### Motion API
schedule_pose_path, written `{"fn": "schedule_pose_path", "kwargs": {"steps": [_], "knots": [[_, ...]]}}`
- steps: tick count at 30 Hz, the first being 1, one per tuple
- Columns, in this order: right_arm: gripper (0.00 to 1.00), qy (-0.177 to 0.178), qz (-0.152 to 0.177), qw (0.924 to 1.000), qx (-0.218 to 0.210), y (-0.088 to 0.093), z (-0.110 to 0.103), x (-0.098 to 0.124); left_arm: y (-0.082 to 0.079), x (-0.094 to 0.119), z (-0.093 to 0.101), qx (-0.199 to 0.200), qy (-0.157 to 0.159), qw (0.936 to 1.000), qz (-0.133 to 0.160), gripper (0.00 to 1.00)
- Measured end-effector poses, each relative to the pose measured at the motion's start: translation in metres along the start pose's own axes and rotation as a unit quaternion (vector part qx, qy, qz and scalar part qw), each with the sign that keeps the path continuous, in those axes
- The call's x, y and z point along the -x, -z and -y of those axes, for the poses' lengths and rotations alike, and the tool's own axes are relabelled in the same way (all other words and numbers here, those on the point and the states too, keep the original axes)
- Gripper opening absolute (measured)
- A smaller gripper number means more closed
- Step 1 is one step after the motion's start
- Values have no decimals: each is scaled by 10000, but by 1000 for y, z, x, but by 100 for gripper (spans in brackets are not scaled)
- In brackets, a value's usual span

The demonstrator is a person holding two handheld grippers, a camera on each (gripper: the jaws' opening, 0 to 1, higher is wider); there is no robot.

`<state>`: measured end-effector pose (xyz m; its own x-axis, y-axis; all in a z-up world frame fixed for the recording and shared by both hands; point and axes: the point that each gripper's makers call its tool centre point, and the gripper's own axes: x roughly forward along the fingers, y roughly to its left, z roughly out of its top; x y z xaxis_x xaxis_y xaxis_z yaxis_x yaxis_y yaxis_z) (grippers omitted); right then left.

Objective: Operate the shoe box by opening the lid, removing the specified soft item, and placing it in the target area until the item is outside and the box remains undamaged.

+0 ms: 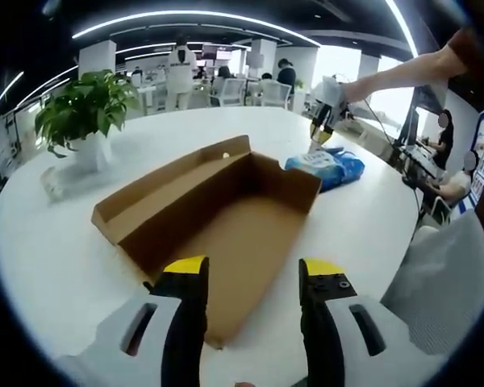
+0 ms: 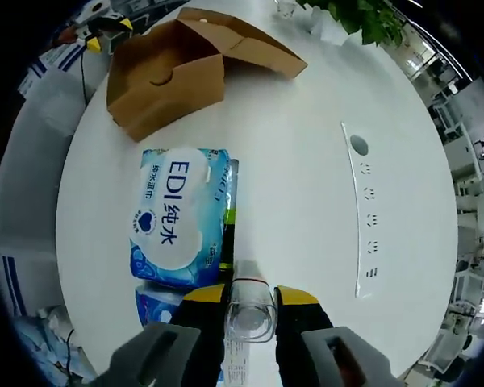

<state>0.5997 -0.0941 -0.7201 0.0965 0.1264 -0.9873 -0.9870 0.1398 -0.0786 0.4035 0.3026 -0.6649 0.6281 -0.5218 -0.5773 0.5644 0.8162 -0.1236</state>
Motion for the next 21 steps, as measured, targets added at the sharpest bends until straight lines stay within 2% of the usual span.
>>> {"fn": "schedule_pose_path", "kwargs": {"steps": [6, 21], "knots": [[24, -10, 16, 10000, 10, 2, 0, 0, -2, 1, 0, 5, -9, 10000, 23, 44], [22, 61, 41, 9999, 157, 3, 8, 1, -1, -1, 4, -10, 19, 10000, 3, 44]]}}
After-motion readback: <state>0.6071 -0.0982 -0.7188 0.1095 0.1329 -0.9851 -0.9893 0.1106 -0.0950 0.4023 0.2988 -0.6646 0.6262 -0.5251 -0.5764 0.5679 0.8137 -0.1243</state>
